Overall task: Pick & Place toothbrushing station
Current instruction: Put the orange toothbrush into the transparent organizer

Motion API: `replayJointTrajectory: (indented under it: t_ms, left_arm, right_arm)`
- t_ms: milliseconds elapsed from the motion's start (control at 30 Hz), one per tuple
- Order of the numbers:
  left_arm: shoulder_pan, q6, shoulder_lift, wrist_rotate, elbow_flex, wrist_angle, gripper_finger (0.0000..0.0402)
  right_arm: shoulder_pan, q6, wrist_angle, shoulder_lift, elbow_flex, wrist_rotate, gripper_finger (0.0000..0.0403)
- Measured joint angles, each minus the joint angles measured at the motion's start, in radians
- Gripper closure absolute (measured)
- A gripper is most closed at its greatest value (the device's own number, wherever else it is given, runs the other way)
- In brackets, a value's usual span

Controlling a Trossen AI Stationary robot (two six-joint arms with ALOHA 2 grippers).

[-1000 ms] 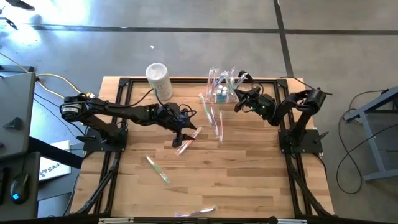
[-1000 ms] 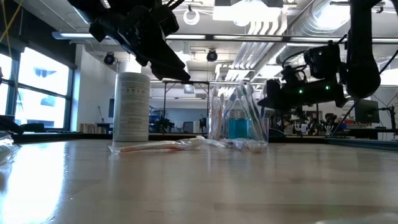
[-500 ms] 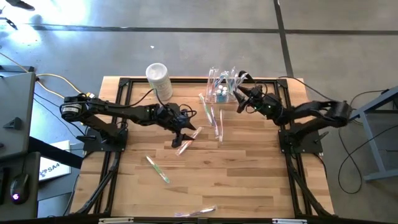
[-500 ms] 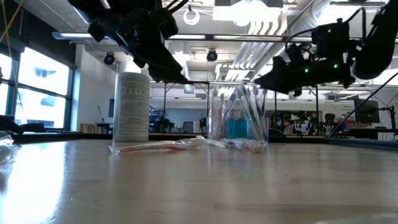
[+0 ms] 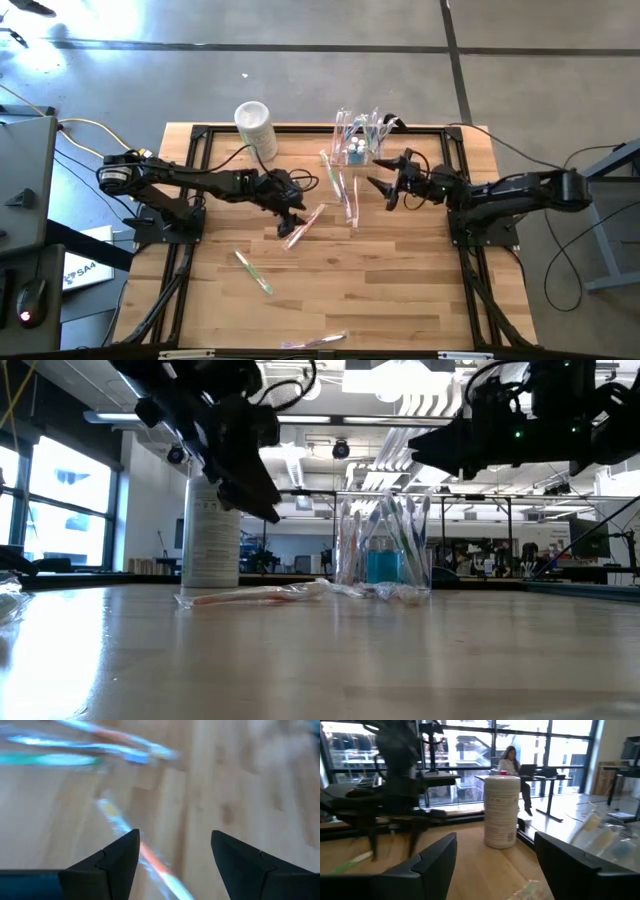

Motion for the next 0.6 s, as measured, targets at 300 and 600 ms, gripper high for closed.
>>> replayJointTrajectory:
  t_ms: [300, 600]
  left_arm:
    - [-0.044, -0.195, 0.125, -0.080, 0.000, 0.015, 0.0162]
    - [-0.105, -0.197, 0.218, -0.256, 0.026, 0.011, 0.0162]
  right_arm:
    - [0.075, -0.056, 0.001, -0.007, 0.000, 0.000, 0.0147]
    - [0.134, -0.076, 0.020, -0.007, 0.000, -0.003, 0.0148]
